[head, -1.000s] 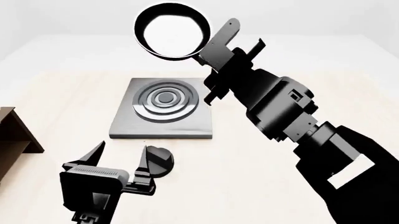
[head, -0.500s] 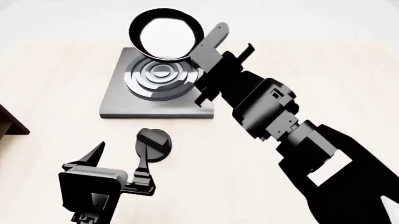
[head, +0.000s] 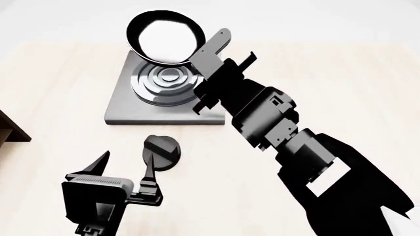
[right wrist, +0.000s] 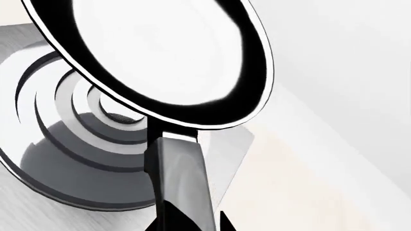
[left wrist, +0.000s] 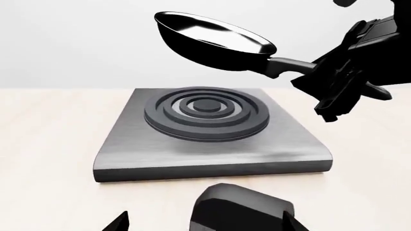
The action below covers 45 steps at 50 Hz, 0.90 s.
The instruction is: Turn on the stove and put the frying pan on it.
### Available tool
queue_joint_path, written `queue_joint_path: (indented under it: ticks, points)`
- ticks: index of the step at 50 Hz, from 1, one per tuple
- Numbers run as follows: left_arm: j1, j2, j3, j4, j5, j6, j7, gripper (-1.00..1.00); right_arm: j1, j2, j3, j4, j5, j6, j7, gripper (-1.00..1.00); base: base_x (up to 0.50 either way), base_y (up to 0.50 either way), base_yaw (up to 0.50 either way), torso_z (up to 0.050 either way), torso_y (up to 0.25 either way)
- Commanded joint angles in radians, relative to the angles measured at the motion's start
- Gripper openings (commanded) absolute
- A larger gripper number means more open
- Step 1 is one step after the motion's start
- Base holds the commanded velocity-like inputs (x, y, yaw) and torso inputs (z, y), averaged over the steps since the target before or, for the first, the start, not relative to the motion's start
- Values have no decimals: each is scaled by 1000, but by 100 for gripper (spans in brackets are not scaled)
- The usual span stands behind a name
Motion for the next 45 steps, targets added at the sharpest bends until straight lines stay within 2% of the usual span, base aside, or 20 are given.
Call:
queue_joint_path:
  ticks: [1, 7, 18, 24, 45]
  points:
    - [1, -1, 1, -5, 0, 2, -5, 100, 24, -26, -38, 18, -11, -49, 63, -100, 0, 0, 0, 0, 0]
    - [2, -2, 0, -10, -2, 6, -4, 100, 40, -26, -112, 41, 65, -81, 94, -100, 0, 0, 0, 0, 2]
    - [3, -5, -6, -16, -9, 11, -5, 100, 76, -28, -360, 124, 287, -187, 159, -100, 0, 0, 0, 0, 2]
    - [4, -8, -10, -15, -14, 12, -7, 100, 86, -28, -446, 150, 358, -212, 173, -100, 0, 0, 0, 0, 2]
    - [8, -8, -10, -28, -19, 27, -7, 100, 45, -28, -487, 126, 312, -194, 137, -100, 0, 0, 0, 1, 1]
